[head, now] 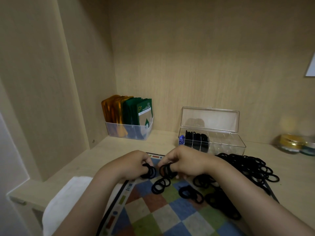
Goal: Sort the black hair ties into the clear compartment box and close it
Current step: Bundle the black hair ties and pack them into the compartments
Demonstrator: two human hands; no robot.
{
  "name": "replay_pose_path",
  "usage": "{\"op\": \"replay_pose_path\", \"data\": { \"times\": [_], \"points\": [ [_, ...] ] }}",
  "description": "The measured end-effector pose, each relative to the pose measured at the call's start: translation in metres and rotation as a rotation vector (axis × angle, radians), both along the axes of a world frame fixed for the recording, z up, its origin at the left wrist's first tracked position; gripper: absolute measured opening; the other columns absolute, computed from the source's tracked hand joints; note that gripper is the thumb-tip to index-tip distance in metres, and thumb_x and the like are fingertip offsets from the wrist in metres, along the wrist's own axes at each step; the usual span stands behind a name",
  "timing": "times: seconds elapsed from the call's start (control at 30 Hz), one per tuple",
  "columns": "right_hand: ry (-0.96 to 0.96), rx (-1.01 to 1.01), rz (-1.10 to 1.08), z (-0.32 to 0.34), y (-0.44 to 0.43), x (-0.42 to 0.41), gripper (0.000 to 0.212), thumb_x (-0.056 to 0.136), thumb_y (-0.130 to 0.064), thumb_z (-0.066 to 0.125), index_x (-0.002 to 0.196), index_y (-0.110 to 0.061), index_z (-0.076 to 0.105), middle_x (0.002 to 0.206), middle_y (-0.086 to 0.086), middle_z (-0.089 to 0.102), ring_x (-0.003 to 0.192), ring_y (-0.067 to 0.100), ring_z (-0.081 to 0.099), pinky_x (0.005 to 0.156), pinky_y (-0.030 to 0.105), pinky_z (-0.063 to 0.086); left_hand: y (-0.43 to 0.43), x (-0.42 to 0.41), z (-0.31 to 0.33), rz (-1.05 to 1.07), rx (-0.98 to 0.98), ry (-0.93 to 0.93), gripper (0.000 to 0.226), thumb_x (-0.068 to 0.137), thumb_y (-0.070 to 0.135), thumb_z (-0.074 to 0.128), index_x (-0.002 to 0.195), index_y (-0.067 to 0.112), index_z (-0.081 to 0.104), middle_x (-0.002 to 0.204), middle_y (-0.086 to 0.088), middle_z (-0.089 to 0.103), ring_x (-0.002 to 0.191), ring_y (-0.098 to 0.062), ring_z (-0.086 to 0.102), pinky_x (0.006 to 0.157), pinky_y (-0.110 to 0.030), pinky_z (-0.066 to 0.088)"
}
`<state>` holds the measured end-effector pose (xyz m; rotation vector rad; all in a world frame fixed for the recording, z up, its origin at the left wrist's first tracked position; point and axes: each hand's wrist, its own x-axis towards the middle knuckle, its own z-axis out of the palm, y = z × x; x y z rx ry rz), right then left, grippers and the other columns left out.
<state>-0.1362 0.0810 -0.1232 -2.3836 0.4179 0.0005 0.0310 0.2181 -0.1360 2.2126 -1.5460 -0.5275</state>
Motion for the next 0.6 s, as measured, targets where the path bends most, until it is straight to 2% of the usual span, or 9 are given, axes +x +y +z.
{"op": "replay_pose_path", "data": {
  "times": [0.07,0.17,0.27,0.37,0.43,0.5,0.6],
  "points": [
    [0.024,-0.162,0.071,-0.003,0.006,0.006,0.038,0.089,-0.006,0.059,0.117,-0.028,0.073,0.111,-0.005,0.074,0.091,0.009,0.069,0.084,0.026,0.056,0.002,0.003,0.003,0.004,-0.017,0.036,0.016,0.091,0.011,0.059,0.088,0.025,0.066,0.088,0.004,0.068,0.072,-0.009,0.062,0.062,-0.02,0.051],
    [0.052,-0.392,0.097,-0.009,0.012,0.013,0.031,0.084,-0.009,0.064,0.107,-0.025,0.077,0.106,-0.008,0.074,0.087,0.007,0.064,0.082,0.025,0.052,0.007,0.004,0.008,-0.019,-0.01,0.062,0.02,0.091,0.007,0.057,0.09,0.024,0.068,0.09,0.005,0.068,0.08,-0.009,0.064,0.069,-0.019,0.053],
    [0.053,-0.399,0.062,-0.01,0.011,0.012,0.016,0.083,-0.012,0.067,0.093,-0.019,0.077,0.093,-0.01,0.073,0.081,0.009,0.063,0.074,0.023,0.052,0.01,-0.002,0.01,-0.053,0.008,0.165,0.025,0.091,0.003,0.056,0.089,0.023,0.072,0.083,0.004,0.07,0.066,-0.006,0.064,0.058,-0.018,0.05],
    [0.05,-0.391,0.04,-0.008,0.007,0.009,0.014,0.085,-0.011,0.065,0.092,-0.02,0.075,0.086,-0.011,0.069,0.08,0.008,0.062,0.07,0.018,0.048,0.006,-0.013,0.005,-0.088,0.051,0.168,0.021,0.089,0.006,0.063,0.102,0.018,0.075,0.077,0.008,0.069,0.058,0.0,0.064,0.057,-0.014,0.049],
    [0.038,-0.392,0.025,-0.007,0.002,0.005,0.015,0.086,-0.012,0.064,0.094,-0.02,0.075,0.092,-0.007,0.071,0.086,0.011,0.065,0.078,0.025,0.051,0.002,-0.019,0.001,-0.099,0.076,0.133,0.022,0.086,0.008,0.067,0.104,0.018,0.074,0.072,0.01,0.067,0.06,-0.001,0.065,0.059,-0.016,0.049],
    [0.032,-0.388,0.012,-0.006,-0.002,0.001,0.016,0.086,-0.013,0.064,0.095,-0.021,0.074,0.095,-0.008,0.072,0.089,0.011,0.065,0.082,0.026,0.052,-0.001,-0.022,-0.001,-0.104,0.103,0.044,0.017,0.085,0.011,0.068,0.097,0.021,0.073,0.071,0.011,0.066,0.065,-0.006,0.066,0.061,-0.018,0.049],
    [0.018,-0.357,-0.011,-0.004,-0.008,-0.004,0.019,0.087,-0.012,0.063,0.098,-0.021,0.075,0.087,-0.016,0.068,0.08,0.0,0.063,0.076,0.017,0.051,-0.004,-0.025,-0.001,-0.119,0.135,-0.109,0.01,0.087,0.015,0.067,0.091,0.022,0.072,0.085,0.006,0.066,0.08,-0.01,0.063,0.071,-0.025,0.052]
  ]
}}
